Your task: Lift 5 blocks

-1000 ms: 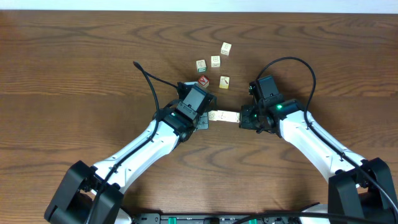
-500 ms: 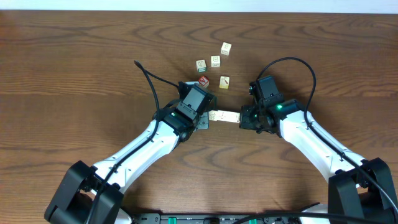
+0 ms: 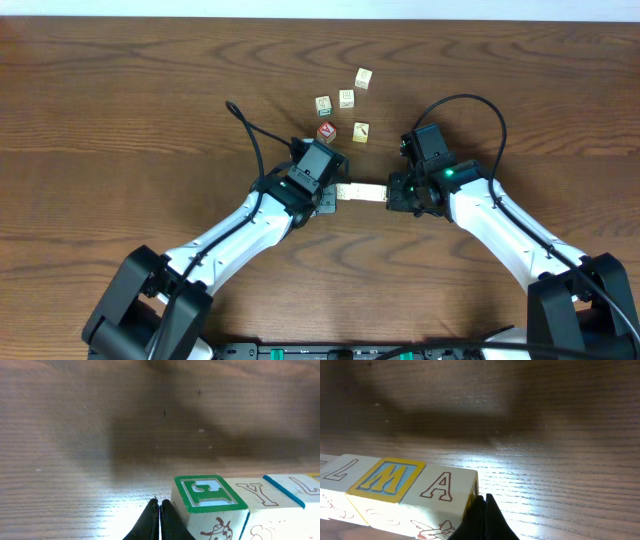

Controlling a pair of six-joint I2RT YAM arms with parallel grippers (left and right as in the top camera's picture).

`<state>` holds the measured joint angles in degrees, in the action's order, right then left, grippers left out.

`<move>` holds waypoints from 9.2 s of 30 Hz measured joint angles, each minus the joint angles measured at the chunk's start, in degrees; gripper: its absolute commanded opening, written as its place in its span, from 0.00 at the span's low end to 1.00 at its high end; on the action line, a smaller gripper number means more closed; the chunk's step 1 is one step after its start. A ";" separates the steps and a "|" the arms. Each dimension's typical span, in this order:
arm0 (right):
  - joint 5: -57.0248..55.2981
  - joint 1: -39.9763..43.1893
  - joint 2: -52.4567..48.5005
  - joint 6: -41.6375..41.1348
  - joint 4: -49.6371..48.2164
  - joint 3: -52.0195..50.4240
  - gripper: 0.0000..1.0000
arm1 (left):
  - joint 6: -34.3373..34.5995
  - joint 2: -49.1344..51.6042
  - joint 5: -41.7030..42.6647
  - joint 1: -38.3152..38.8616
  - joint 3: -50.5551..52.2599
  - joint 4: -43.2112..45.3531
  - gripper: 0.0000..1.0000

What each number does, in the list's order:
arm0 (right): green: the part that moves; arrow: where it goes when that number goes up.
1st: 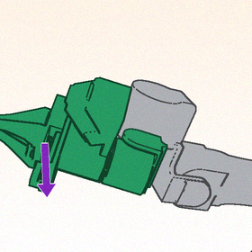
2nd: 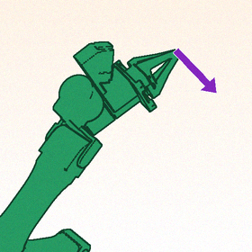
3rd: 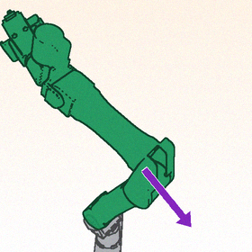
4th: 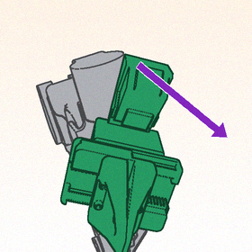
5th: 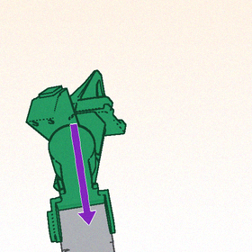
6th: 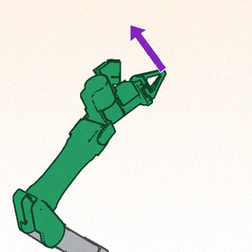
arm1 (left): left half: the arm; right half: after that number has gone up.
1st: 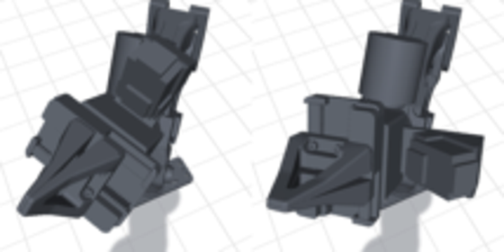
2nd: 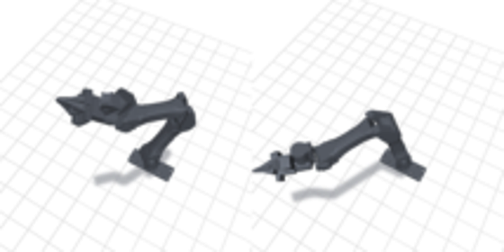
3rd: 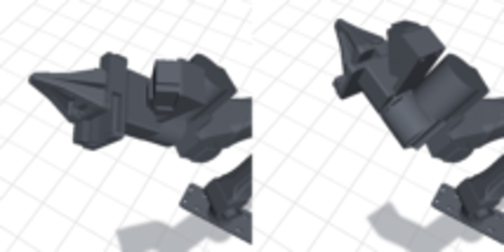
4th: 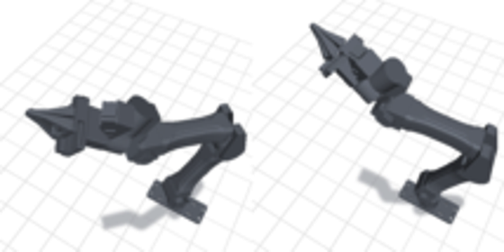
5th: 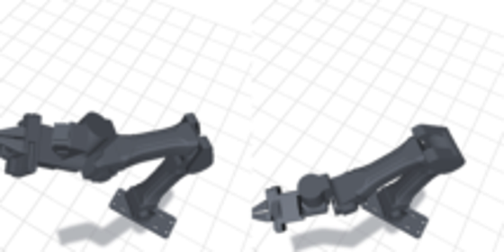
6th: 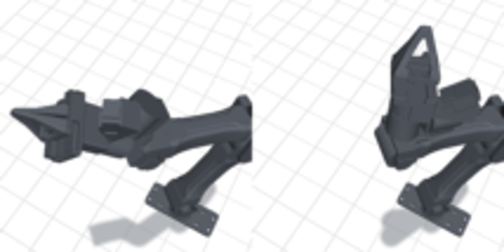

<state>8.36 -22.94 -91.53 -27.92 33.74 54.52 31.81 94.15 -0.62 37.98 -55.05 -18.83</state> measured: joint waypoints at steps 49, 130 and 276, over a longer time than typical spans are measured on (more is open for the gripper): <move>-1.95 -1.40 -5.44 2.67 -0.57 -2.62 0.01 | 1.16 1.57 6.47 0.04 8.87 8.31 0.07; -29.57 0.59 -2.43 17.53 -17.88 2.38 0.89 | -26.34 -41.81 -15.41 -9.38 5.44 -5.42 0.65; -15.58 25.51 90.82 19.91 -15.15 -48.65 0.99 | -23.91 -93.33 -16.96 -28.41 29.05 -12.70 0.78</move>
<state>-7.22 2.57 -0.71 -8.01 18.59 5.87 7.90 0.82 -17.58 9.56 -26.00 -31.53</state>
